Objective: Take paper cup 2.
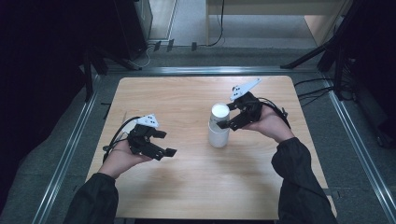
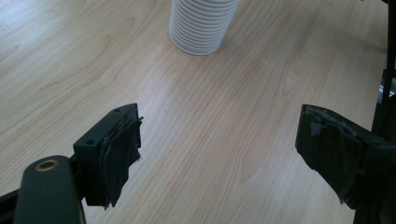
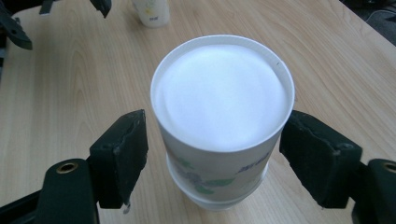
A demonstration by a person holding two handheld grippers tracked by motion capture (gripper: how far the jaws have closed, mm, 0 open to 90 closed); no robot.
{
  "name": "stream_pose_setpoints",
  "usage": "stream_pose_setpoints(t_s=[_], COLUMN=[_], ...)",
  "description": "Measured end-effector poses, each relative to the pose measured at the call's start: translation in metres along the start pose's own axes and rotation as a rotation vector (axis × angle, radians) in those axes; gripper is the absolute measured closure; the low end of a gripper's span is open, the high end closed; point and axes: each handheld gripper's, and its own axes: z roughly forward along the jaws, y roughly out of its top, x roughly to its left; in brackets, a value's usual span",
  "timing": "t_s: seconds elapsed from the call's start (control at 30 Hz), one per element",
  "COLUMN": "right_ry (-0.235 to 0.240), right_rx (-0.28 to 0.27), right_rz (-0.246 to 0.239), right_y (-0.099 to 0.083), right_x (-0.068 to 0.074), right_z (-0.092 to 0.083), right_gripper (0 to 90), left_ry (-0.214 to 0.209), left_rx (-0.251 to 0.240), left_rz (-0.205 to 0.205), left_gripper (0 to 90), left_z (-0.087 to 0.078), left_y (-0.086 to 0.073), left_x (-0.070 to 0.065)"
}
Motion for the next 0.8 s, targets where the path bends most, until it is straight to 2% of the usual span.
stream_pose_setpoints(t_s=[0.1, 0.27, 0.43, 0.8], right_ry=[-0.009, 0.003, 0.003, -0.003], right_rx=[0.021, 0.036, 0.054, 0.062], right_rz=[0.002, -0.003, -0.028, -0.046], right_y=[0.004, 0.009, 0.015, 0.019], right_x=[-0.002, -0.005, -0.005, -0.001], right_z=[0.003, 0.006, 0.01, 0.01], right_gripper=[25.4, 26.3, 26.3, 31.2], left_ry=[-0.002, -0.01, -0.014, -0.013], left_rx=[0.007, 0.014, 0.019, 0.02], left_rz=[0.003, -0.003, 0.003, 0.003], left_gripper=[14.4, 14.4, 14.4, 14.4], left_z=[0.001, 0.002, 0.002, 0.002], left_y=[-0.001, -0.003, -0.004, -0.005], left_x=[0.0, 0.001, -0.001, -0.001])
